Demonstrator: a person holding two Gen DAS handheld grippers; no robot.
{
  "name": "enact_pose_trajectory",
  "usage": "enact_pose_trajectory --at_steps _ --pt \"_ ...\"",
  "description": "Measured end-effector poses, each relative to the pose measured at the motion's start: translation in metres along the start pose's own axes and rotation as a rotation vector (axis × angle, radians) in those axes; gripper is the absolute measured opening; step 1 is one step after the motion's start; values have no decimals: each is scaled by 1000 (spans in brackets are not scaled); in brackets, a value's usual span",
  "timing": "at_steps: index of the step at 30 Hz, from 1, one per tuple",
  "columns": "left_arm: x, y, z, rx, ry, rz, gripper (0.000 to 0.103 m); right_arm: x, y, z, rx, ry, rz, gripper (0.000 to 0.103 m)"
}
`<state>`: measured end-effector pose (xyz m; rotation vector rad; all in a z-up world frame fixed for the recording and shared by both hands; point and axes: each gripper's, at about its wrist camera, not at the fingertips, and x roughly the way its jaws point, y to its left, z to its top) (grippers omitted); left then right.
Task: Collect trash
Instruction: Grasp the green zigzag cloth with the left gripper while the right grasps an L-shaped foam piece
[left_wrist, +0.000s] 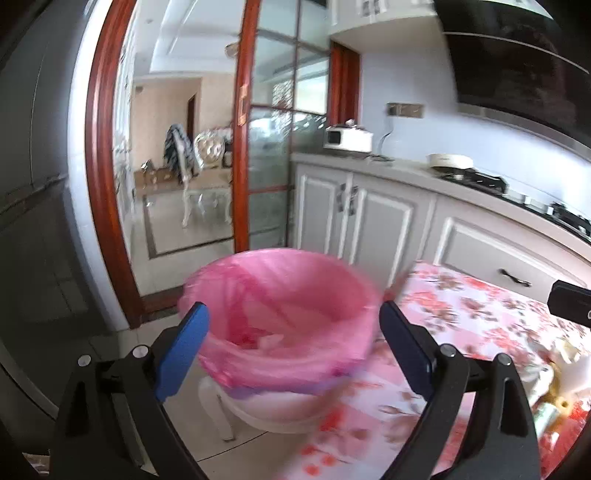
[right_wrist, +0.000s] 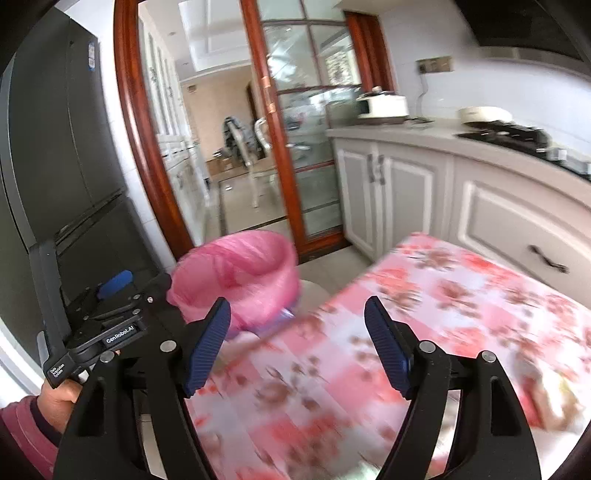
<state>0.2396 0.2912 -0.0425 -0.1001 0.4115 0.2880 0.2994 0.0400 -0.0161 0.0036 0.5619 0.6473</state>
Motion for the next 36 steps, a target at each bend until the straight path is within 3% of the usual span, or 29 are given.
enact_pose_trajectory --at_steps 7,14,18,26,36 --pt "-37 -77 -22 36 60 -131 91 -94 -56 -43 52 -49 -134 75" --pt "-62 -135 -51 81 71 -193 91 -153 -126 -97 169 -53 -271 75" --pt "-59 -151 -66 62 123 -230 91 -171 -150 -126 211 -41 -319 75" --pt "-49 -197 -104 139 190 -310 91 -172 -181 -156 286 -16 -343 75" --pt "-18 -228 -126 167 289 -363 89 -122 -201 -135 259 31 -304 75"
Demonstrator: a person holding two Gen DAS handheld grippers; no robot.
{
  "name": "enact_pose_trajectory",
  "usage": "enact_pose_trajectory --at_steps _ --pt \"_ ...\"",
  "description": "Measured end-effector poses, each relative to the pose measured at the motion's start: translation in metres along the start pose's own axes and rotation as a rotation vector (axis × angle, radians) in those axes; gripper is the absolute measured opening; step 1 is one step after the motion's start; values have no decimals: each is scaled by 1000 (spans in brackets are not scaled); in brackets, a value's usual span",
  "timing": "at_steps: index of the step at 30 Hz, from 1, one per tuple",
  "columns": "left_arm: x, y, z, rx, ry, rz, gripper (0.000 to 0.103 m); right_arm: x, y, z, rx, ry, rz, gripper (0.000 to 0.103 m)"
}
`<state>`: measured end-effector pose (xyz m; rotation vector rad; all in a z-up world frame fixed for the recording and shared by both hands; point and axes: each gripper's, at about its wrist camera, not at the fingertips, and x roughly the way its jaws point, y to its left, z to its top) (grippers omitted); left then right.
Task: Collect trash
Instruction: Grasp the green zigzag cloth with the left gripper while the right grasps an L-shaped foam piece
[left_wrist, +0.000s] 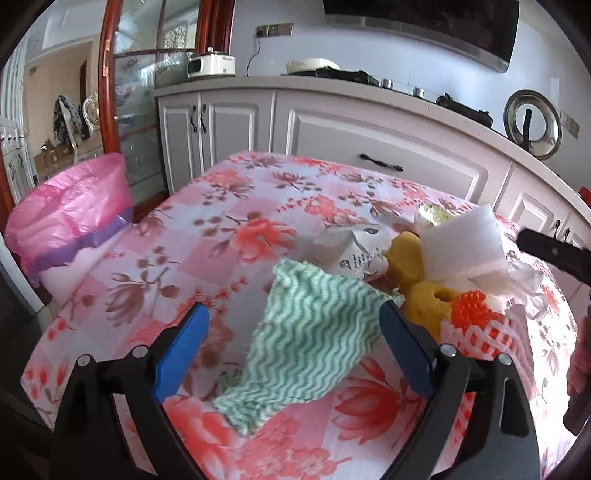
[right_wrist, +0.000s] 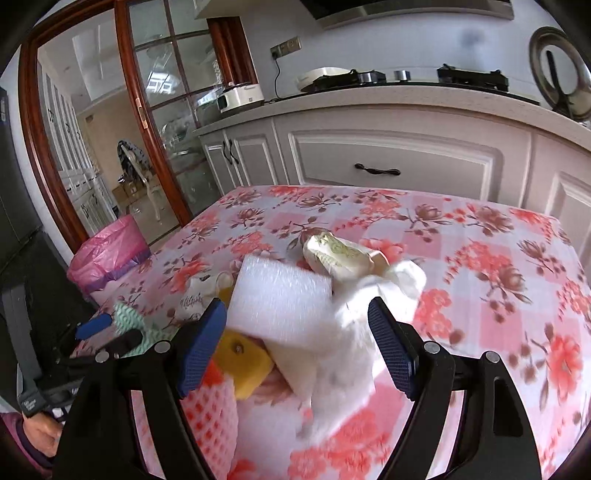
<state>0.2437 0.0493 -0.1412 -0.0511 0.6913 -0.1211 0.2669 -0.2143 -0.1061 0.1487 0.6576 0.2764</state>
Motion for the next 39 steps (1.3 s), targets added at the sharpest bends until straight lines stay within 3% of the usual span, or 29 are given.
enact_pose_trajectory --at_steps 13,15,17,21,25,27,39 --pt "40 -5 -7 -8 83 -35 69 33 5 7 7 48 52 75" --pt "42 -3 -9 -24 93 -49 62 32 6 9 14 44 72 75" --pt "43 -2 -10 -23 98 -64 42 36 8 10 7 56 86 75" --pt "40 -1 -11 -7 92 -76 24 51 12 7 -11 95 67 75" --pt "34 1 -9 16 75 -64 19 58 13 0 -24 112 44 74" --pt "29 4 -7 17 61 -56 17 56 14 -3 -24 109 59 62" --pt "-6 9 2 7 -6 -59 13 -2 24 2 -55 0 54 59"
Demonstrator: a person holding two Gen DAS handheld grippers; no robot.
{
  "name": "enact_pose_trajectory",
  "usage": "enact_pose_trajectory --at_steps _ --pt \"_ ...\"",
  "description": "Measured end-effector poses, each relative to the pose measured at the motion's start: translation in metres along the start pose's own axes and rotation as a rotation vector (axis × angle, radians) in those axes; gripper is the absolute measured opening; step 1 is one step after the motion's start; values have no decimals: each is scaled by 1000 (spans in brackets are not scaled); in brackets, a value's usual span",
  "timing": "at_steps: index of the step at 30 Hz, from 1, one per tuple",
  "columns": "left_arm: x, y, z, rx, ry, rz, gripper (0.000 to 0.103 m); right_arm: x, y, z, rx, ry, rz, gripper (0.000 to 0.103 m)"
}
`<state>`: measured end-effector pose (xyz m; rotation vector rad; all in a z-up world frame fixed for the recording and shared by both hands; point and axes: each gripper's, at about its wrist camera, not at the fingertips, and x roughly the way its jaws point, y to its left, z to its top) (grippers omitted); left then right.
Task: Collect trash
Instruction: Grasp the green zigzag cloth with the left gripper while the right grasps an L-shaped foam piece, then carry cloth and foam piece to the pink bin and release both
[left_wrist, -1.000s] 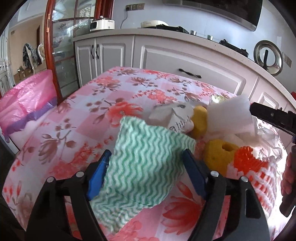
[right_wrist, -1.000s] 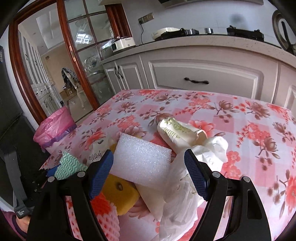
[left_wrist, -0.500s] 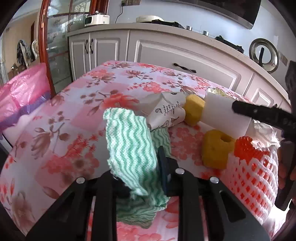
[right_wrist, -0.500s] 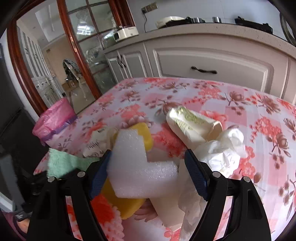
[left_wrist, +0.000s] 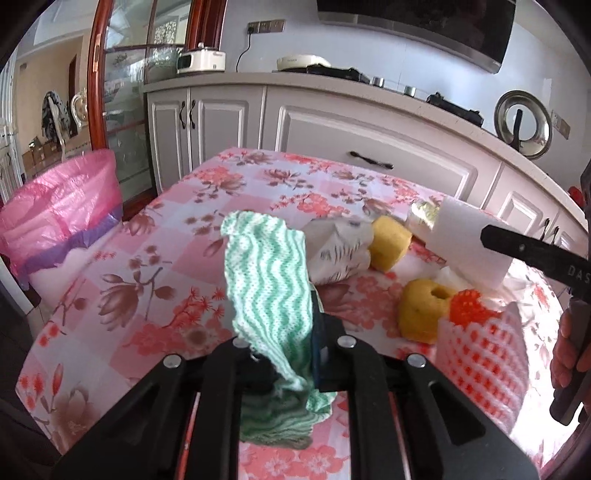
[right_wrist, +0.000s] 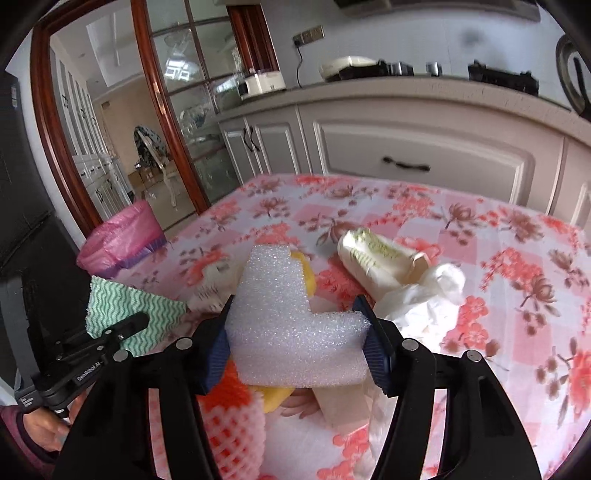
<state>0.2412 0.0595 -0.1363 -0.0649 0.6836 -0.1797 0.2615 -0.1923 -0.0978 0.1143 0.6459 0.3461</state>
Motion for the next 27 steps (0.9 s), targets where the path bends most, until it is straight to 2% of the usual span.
enact_pose_trajectory --at_steps 16,23,27 --pt "-76 -13 -4 54 -118 -12 13 -74 36 -5 -35 -104 -18 59" --pt "-110 -4 1 54 -161 4 13 -83 66 3 -72 -135 10 59" --pt "-130 13 8 20 -194 20 13 -78 86 6 -95 -138 38 59"
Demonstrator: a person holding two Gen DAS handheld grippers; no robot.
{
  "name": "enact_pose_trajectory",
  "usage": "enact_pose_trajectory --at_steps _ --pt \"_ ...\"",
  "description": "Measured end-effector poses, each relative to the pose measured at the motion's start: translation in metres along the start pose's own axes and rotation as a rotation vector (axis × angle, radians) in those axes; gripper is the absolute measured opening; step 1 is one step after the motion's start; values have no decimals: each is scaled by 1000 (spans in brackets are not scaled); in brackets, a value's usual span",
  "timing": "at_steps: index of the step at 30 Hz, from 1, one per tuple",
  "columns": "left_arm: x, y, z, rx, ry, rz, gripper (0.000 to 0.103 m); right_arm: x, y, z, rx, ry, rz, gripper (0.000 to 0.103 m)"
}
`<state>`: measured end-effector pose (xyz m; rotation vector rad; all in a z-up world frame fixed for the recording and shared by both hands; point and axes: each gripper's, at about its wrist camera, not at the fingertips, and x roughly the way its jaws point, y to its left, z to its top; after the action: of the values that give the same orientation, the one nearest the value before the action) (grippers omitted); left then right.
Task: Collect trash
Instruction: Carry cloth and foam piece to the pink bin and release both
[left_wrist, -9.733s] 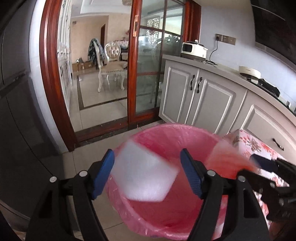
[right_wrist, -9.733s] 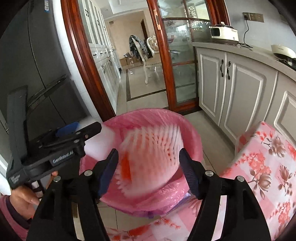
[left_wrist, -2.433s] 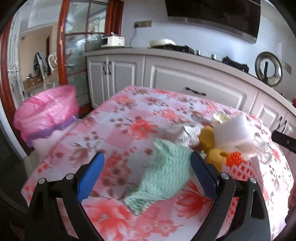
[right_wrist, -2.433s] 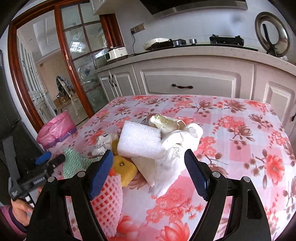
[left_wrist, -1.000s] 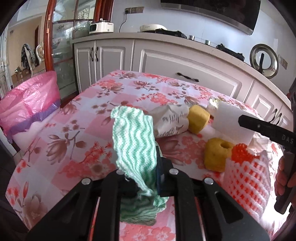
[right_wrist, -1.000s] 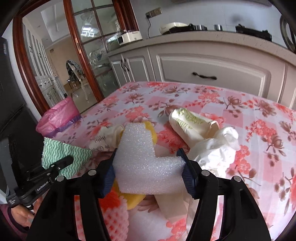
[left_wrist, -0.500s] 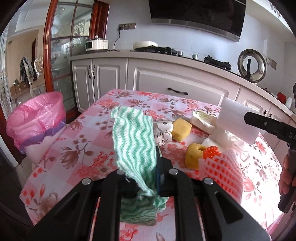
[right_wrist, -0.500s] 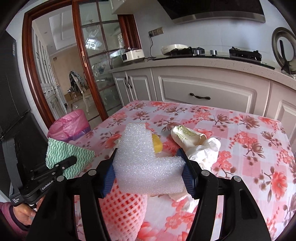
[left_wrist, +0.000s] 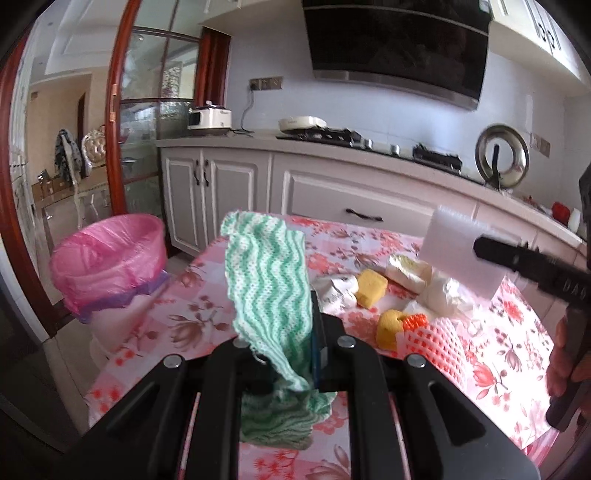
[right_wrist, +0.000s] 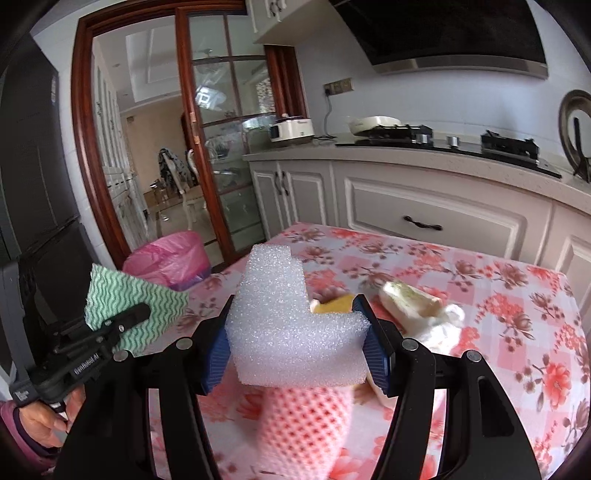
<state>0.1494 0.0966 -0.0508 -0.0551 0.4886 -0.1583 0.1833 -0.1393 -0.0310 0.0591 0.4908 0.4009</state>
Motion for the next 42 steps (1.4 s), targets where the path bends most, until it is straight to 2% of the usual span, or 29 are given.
enact_pose_trajectory --at_steps 11,28,35,39,42 --pt "-11 54 15 -39 -19 85 13 56 61 12 -59 42 103 59" --pt "2 153 39 -146 -27 190 13 166 161 63 -146 66 275 59" --pt "19 201 70 -183 -48 209 13 223 191 89 -136 86 335 59" --pt "44 235 83 -190 -31 233 13 260 207 103 -134 100 369 59" --pt "64 264 86 -236 -15 240 14 289 217 109 -132 115 383 59"
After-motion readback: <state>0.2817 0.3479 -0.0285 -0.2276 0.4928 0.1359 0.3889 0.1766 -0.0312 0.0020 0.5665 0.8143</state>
